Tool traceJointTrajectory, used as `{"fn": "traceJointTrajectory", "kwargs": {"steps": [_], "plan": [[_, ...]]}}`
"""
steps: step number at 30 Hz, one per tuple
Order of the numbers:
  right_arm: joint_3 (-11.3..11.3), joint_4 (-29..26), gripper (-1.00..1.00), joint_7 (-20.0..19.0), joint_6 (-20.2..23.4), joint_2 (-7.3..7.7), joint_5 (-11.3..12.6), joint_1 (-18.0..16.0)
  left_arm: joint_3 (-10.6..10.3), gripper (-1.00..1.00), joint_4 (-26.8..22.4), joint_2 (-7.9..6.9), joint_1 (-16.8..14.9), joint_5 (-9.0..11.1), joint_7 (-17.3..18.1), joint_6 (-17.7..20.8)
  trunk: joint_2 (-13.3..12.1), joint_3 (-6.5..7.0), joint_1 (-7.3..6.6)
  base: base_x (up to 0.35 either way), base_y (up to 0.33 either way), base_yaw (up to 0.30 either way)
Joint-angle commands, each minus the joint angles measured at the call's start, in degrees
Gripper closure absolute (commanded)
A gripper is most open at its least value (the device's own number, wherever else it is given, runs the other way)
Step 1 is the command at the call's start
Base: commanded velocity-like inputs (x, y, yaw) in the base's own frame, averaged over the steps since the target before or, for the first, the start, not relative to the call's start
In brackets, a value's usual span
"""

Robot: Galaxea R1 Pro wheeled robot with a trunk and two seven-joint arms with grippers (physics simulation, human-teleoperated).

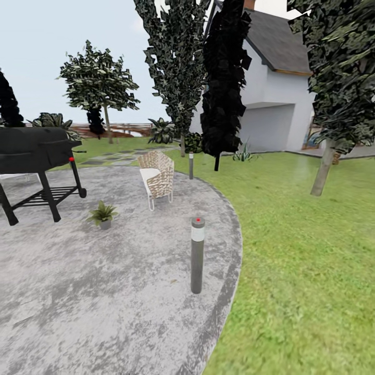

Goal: Pick up the pesticide atomizer in the garden and spray insectifuge to fully cover both potted plants in the garden.

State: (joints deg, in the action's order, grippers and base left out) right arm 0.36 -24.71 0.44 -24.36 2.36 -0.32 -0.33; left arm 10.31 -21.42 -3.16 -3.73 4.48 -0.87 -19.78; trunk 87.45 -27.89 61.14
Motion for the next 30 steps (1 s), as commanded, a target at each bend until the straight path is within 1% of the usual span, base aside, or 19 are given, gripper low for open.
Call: {"fn": "traceJointTrajectory", "kwargs": {"steps": [1,5,8,30], "plan": [[0.04,0.00,-1.00,0.06,-0.16,0.00,-0.04,-0.02,-0.12,-1.00,0.07,-0.01,-0.05,0.46,-0.01,-0.18,0.44,-0.22,0.22,0.000,0.000,0.268],[0.04,-0.05,-1.00,0.08,-0.16,0.01,-0.04,-0.02,-0.12,-1.00,0.07,0.00,-0.05,0.45,-0.01,-0.18,2.05,-0.85,1.10,0.000,0.000,0.264],[0.07,-0.12,-1.00,0.04,-0.16,0.01,-0.04,-0.02,-0.12,-1.00,0.07,0.00,-0.05,0.45,-0.01,-0.18,3.25,-1.36,1.76,0.000,0.000,0.134],[0.15,-0.16,-1.00,-0.10,-0.16,0.02,-0.21,-0.02,-0.12,-1.00,0.07,0.08,-0.05,0.36,-0.01,-0.17,12.07,-5.29,6.59,0.000,0.000,0.009]]}}
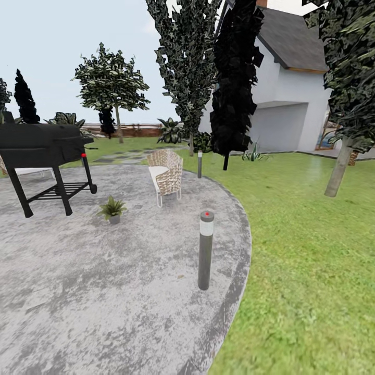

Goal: Pick up the pesticide atomizer in the garden and spray insectifuge to fully cover both potted plants in the garden.

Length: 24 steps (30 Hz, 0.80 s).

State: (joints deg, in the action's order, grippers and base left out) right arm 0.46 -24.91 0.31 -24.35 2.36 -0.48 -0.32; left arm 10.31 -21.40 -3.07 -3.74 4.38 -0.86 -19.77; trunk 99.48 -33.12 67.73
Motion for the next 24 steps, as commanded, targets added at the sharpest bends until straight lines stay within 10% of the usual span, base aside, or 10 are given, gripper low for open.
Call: {"fn": "traceJointTrajectory", "kwargs": {"steps": [1,24], "plan": [[0.04,0.04,-1.00,0.04,-0.17,0.01,-0.03,-0.03,-0.11,-1.00,0.04,-0.01,-0.03,0.45,-0.02,-0.18,0.44,-0.24,0.22,0.000,0.000,0.000],[0.07,0.03,-1.00,0.04,-0.17,-0.19,-0.05,-0.03,-0.11,-1.00,0.04,-0.01,-0.03,0.45,-0.02,-0.18,9.67,-4.69,5.27,0.000,0.000,0.040]]}}
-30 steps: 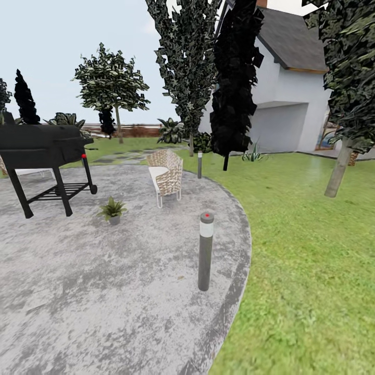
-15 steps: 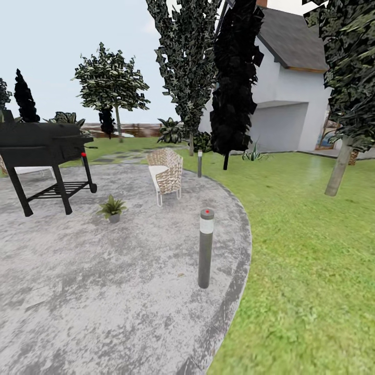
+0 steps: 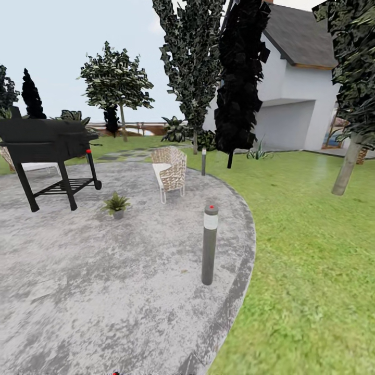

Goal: Pick up the pesticide atomizer in the garden and spray insectifuge to fully cover both potted plants in the garden.

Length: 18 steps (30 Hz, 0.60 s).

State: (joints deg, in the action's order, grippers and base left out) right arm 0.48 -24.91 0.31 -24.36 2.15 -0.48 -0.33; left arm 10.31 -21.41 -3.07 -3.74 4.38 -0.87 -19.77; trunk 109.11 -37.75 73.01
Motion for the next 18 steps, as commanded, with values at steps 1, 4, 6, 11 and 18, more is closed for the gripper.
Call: {"fn": "traceJointTrajectory", "kwargs": {"steps": [1,4,6,11,18], "plan": [[0.05,0.03,-1.00,0.03,-0.16,0.00,-0.05,-0.02,-0.11,-1.00,0.06,-0.03,-0.04,0.45,-0.01,-0.19,0.44,-0.30,0.22,0.000,0.000,0.172],[0.05,0.03,-1.00,0.04,-0.16,-0.03,-0.05,-0.02,-0.11,-1.00,0.06,-0.07,-0.04,0.45,-0.01,-0.19,1.64,-1.03,0.88,0.000,0.000,0.177],[0.05,0.03,-1.00,0.04,-0.16,-0.04,-0.05,-0.02,-0.11,-1.00,0.07,-0.09,-0.04,0.45,-0.01,-0.19,2.45,-1.51,1.32,0.000,0.000,0.180],[0.05,0.03,-1.00,0.10,-0.16,-0.04,-0.05,-0.02,-0.11,-1.00,0.06,-0.10,-0.04,0.45,-0.01,-0.19,4.45,-2.73,2.41,0.000,0.000,0.181],[0.05,0.03,-1.00,0.13,-0.16,-0.04,-0.05,-0.02,-0.11,-1.00,0.06,-0.10,-0.04,0.45,-0.01,-0.19,7.26,-4.43,3.95,0.000,0.000,0.182]]}}
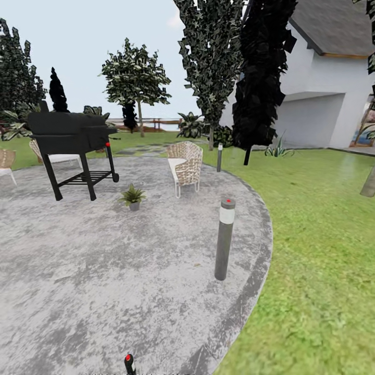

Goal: Pick up the pesticide atomizer in the garden and spray insectifuge to fully cover both potted plants in the garden.

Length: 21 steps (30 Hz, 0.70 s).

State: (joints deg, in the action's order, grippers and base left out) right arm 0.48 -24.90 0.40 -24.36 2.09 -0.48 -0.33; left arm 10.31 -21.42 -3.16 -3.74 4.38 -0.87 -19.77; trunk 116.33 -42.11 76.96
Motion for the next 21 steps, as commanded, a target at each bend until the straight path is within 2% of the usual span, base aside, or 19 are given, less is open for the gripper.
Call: {"fn": "traceJointTrajectory", "kwargs": {"steps": [1,6,21], "plan": [[0.05,0.02,-1.00,0.04,-0.16,0.02,-0.05,-0.02,-0.11,-1.00,0.06,-0.01,-0.04,0.45,-0.01,-0.19,0.44,-0.31,0.22,0.000,0.000,0.182],[0.05,0.02,-1.00,0.04,-0.16,0.02,-0.05,-0.02,-0.11,-1.00,0.06,-0.01,-0.04,0.45,-0.01,-0.19,2.44,-1.52,1.31,0.000,0.000,0.182],[0.05,0.02,-1.00,0.04,-0.16,0.02,-0.05,-0.02,-0.11,-1.00,0.04,0.06,-0.04,0.45,-0.01,-0.25,2.44,-2.47,1.31,0.000,0.000,0.182]]}}
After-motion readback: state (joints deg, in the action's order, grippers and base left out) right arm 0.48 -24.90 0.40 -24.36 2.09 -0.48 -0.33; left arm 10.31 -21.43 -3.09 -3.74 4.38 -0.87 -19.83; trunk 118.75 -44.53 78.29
